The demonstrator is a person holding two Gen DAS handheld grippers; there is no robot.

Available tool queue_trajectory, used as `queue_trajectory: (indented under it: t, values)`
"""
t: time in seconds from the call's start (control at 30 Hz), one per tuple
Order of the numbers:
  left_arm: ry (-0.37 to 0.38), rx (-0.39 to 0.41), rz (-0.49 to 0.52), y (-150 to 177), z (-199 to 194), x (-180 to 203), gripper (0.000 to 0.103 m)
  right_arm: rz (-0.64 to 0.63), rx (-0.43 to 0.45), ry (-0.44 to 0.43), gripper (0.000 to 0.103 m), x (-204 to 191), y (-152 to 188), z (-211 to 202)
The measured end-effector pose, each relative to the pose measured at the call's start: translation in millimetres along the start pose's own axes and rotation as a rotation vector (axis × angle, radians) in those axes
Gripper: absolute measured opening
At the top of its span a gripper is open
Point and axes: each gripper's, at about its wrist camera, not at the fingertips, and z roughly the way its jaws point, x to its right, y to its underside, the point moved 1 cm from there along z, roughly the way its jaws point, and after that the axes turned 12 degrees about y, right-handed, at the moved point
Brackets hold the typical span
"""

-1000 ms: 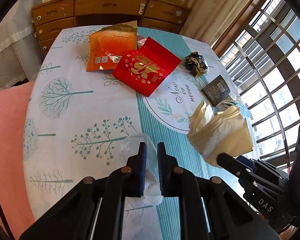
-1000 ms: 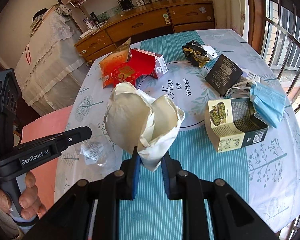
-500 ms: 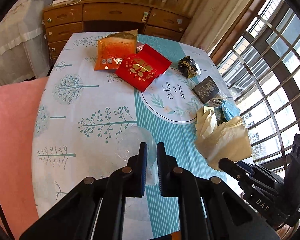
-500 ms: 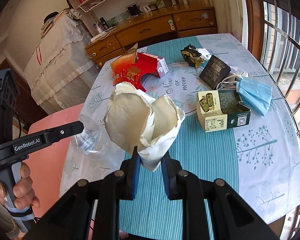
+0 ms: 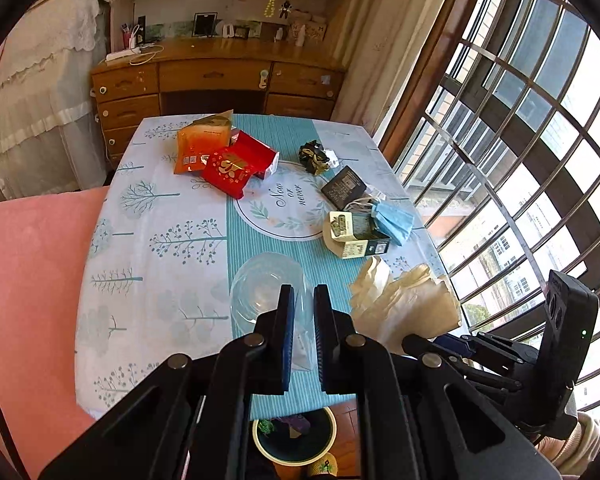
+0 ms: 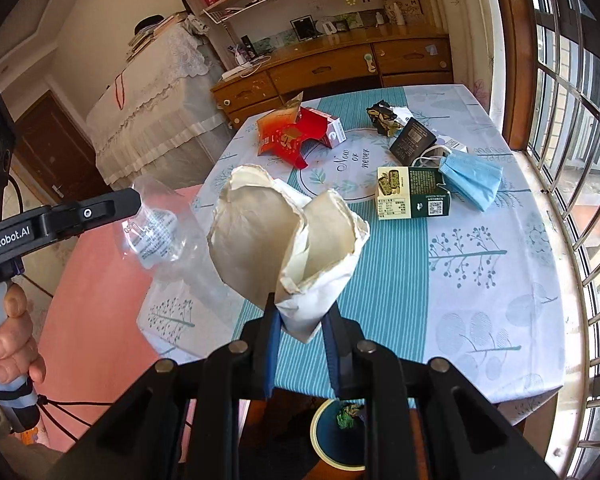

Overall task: Collect trash
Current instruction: 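Carry the tissue and bottle over the bin and open both tools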

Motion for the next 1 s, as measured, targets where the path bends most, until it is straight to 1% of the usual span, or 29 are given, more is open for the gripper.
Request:
queue_trajectory:
  t: [0.13, 0.23, 0.33, 0.43, 0.5, 0.6, 0.77, 0.87, 1.0]
  values:
    - [-0.022, 0.014, -0.001, 38, -11, 37, 0.007, -0.025, -0.003, -0.023, 0.019, 21, 22, -22]
    - [-0.047, 0.004, -0.010, 69, -13, 61, 0.007, -0.055, -0.033, -0.039, 0.019, 32, 45, -31]
    - [-0.058, -0.026, -0.027, 97, -11, 79, 0.007, -0.080, -0.099, -0.054, 0.020, 37, 72, -29]
    - [-0.071, -0.071, -0.035, 122, -5, 92, 0.007, -0.070, -0.166, -0.070, 0.020, 43, 95, -23]
    - [-0.074, -0.108, -0.038, 136, 2, 98, 0.007, -0.064, -0.194, -0.076, 0.020, 45, 108, -20]
    - [-0.079, -0.166, -0.036, 155, 16, 102, 0.007, -0.056, -0.230, -0.073, 0.020, 47, 129, -13]
    - [-0.066, -0.262, -0.061, 184, 49, 94, 0.007, 0.000, -0.308, -0.040, 0.020, 56, 167, 10]
    - [-0.059, -0.305, -0.065, 204, 72, 85, 0.007, 0.024, -0.350, -0.005, 0.020, 59, 190, 28]
    - [-0.056, -0.338, -0.059, 230, 103, 68, 0.007, 0.063, -0.389, 0.036, 0.020, 63, 219, 57]
